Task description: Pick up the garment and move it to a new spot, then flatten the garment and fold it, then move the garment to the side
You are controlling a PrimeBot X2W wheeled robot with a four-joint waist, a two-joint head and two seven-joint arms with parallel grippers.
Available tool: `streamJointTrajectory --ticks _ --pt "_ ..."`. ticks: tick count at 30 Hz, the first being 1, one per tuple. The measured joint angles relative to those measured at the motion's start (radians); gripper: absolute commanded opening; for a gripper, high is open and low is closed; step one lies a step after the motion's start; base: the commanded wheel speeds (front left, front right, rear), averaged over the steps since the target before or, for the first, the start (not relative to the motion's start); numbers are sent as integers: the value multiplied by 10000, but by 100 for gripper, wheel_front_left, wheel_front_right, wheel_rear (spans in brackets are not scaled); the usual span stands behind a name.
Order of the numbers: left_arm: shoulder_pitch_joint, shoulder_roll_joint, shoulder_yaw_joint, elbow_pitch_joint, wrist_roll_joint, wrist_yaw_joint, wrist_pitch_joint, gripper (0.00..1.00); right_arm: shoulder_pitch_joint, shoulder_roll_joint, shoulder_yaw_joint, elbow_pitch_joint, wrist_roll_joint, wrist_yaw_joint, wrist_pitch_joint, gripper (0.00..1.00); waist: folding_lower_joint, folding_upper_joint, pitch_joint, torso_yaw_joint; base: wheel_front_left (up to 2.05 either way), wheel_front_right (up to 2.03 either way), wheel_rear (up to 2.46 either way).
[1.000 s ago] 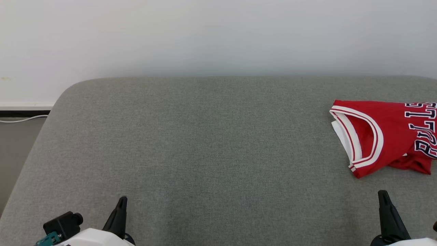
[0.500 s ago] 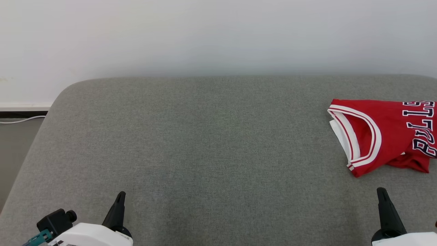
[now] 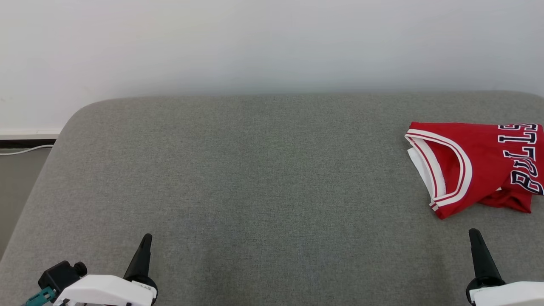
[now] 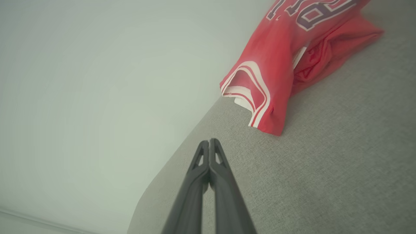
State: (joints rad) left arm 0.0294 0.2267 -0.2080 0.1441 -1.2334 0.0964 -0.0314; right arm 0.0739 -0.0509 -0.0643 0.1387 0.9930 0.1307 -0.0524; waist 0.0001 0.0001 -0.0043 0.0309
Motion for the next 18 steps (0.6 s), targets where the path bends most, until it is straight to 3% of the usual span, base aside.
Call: streamJointTrajectory --ticks 18 --pt "-245 -591 920 420 -1329 -790 416 0 -466 -46 -104 410 2209 -2 439 0 0 0 26 -108 0 0 0"
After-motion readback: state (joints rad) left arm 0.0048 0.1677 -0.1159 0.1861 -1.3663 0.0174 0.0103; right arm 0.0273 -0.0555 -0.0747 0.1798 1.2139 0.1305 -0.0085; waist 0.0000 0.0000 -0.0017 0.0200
